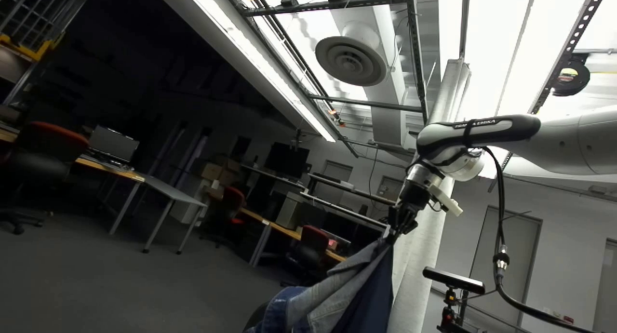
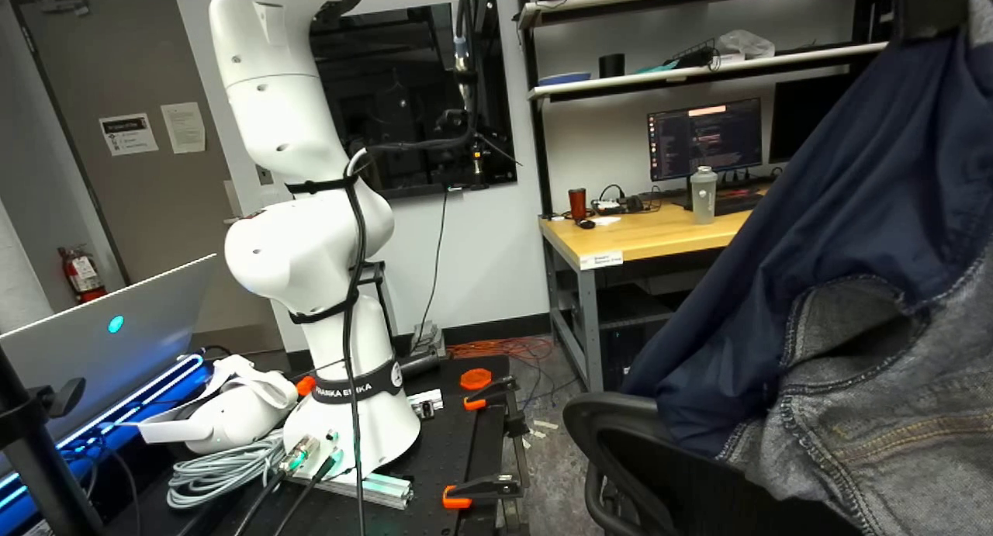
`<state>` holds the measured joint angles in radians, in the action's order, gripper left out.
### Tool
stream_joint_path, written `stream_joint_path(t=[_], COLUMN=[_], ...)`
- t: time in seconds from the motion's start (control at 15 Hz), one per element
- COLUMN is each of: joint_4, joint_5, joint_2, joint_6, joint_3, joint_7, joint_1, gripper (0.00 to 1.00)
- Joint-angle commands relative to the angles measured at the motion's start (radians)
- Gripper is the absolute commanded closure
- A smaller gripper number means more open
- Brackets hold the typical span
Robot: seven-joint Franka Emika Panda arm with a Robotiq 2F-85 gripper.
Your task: Hang the denim jacket over the backrest of the chair
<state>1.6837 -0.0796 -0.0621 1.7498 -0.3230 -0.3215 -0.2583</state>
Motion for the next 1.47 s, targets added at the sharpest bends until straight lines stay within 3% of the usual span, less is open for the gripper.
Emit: stream_joint_path(t=[0.0,0.33,0.4,0.47,1.07,1.13,1.4], joint_4=[-0.072,-0.095,-0.095,-0.094,-0.128,-0.117,-0.027], joint_5=[-0.05,-0.072,-0.065,-0.054,-0.028,-0.019,0.035], joint_2=[-0.006,0.007,0.007,0.008,0.006,-0.003,-0.061], joint_6=[-0.002,-0.007,-0.012,-0.014,-0.003,0.008,0.093], joint_3=[-0.025,-0.061,-0.064,-0.065,-0.046,-0.037,0.013], joint_7=[0.013,0.013,0.014,0.007,0.011,0.013,0.008], joint_1=[-0.035,-0.07,-0.073,-0.075,-0.067,-0.062,-0.029], gripper=[0.99,0.99,0.73,0.72,0.05,0.01,0.0])
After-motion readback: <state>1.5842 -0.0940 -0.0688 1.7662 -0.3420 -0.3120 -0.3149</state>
